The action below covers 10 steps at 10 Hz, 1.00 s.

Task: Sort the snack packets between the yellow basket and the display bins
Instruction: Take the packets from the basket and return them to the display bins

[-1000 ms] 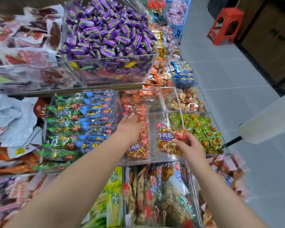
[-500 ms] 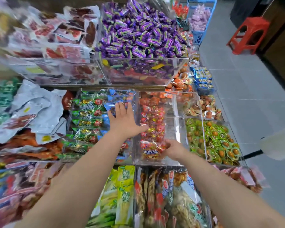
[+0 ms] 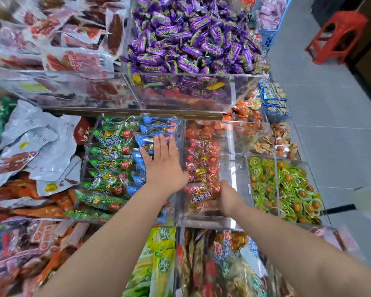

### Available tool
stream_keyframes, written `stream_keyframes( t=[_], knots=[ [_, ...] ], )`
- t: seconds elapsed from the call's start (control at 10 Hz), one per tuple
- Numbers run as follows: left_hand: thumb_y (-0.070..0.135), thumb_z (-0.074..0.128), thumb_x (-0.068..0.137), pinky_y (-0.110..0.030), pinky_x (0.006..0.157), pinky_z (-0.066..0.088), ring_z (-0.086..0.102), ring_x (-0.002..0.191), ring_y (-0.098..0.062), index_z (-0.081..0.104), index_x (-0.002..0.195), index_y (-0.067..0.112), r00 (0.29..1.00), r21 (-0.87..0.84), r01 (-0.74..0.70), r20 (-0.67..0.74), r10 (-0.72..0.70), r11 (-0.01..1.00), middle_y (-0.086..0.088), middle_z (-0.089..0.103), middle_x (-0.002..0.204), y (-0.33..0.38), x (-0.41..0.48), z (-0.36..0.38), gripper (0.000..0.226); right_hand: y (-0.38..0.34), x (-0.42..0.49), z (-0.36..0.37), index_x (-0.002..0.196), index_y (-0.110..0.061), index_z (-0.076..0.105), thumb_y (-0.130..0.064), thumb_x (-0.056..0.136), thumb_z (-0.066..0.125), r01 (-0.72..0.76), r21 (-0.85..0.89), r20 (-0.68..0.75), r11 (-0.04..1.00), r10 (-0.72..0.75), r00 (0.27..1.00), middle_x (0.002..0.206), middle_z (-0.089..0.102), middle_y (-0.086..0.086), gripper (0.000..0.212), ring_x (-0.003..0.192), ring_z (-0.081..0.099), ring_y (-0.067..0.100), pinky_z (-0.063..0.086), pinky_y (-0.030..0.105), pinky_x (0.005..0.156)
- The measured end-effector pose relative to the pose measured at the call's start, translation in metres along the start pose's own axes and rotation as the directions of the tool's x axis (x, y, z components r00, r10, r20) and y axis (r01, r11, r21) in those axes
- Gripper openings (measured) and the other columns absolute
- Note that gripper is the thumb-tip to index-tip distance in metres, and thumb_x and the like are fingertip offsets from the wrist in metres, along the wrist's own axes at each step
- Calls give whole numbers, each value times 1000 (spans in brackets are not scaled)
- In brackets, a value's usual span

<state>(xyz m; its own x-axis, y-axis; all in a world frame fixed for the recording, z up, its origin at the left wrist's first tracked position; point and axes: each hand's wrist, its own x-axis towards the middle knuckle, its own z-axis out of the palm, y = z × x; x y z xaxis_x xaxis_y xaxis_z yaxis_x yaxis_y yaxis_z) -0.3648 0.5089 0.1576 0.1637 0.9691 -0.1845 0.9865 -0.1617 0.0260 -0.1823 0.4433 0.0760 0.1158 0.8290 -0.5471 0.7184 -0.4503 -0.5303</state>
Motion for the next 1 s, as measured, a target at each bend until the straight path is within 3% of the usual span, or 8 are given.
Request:
stream_keyframes(
  t=[0.1,0.2,0.3,0.4,0.5,0.6,0.8,1.0],
  knots=[
    [57,45,83,-63,110,-12,-20,146,-29,-23,148,12,1000,11,3,-10,-3,1000,-15,-19,158,0,1,2,104,3,0,7,115,-18,33,-11,74,78,-47,255,131,966,14,991,117,58,7,61,107,58,23,48,31,94],
    [56,44,83,-63,110,-12,-20,146,-29,-22,148,12,1000,7,1,-16,0,1000,-15,-19,158,-1,1,3,103,6,-7,-7,140,-11,8,-14,72,80,-109,218,317,970,35,948,136,41,8,100,126,44,27,36,34,104],
    [56,44,83,-62,110,-12,-18,146,-29,-20,149,12,999,10,0,-36,1,1000,-15,-17,159,-1,0,4,102,3,-24,-34,148,-21,2,-44,58,86,34,244,69,969,-53,996,146,29,0,125,134,32,20,30,33,108],
    [55,43,83,-62,110,-12,-17,146,-29,-18,150,12,999,7,2,-47,-1,1000,-15,-15,159,0,-2,2,101,-8,-30,-42,140,-25,36,-51,69,75,383,-225,-88,896,-411,908,135,48,-1,86,123,46,18,38,30,99],
    [55,44,84,-62,110,-12,-18,146,-29,-18,150,12,999,10,4,-41,-4,1000,-15,-16,159,1,-2,1,101,-25,-28,-35,106,-21,51,-41,74,71,413,-424,130,806,-397,908,110,58,4,43,100,57,24,45,29,73],
    [54,43,84,-63,110,-11,-17,147,-29,-17,150,11,999,5,3,-50,-3,1000,-15,-15,159,1,-3,0,99,-38,-29,-15,96,-17,61,-34,85,59,442,-645,376,623,-245,894,88,62,4,20,80,59,27,52,31,67],
    [53,41,85,-63,110,-12,-17,147,-30,-17,150,11,998,2,2,-65,-1,1000,-16,-14,159,1,-2,2,97,-41,-20,-1,135,-21,48,-21,93,50,446,-661,417,604,-199,887,115,64,9,43,101,61,30,53,35,80],
    [54,42,84,-63,110,-11,-16,147,-29,-16,150,11,998,-3,0,-67,0,1000,-15,-14,160,0,-3,4,98,-42,-15,11,134,-22,43,-9,93,47,322,-764,247,560,-207,947,110,63,8,44,99,62,31,52,37,77]
  ],
)
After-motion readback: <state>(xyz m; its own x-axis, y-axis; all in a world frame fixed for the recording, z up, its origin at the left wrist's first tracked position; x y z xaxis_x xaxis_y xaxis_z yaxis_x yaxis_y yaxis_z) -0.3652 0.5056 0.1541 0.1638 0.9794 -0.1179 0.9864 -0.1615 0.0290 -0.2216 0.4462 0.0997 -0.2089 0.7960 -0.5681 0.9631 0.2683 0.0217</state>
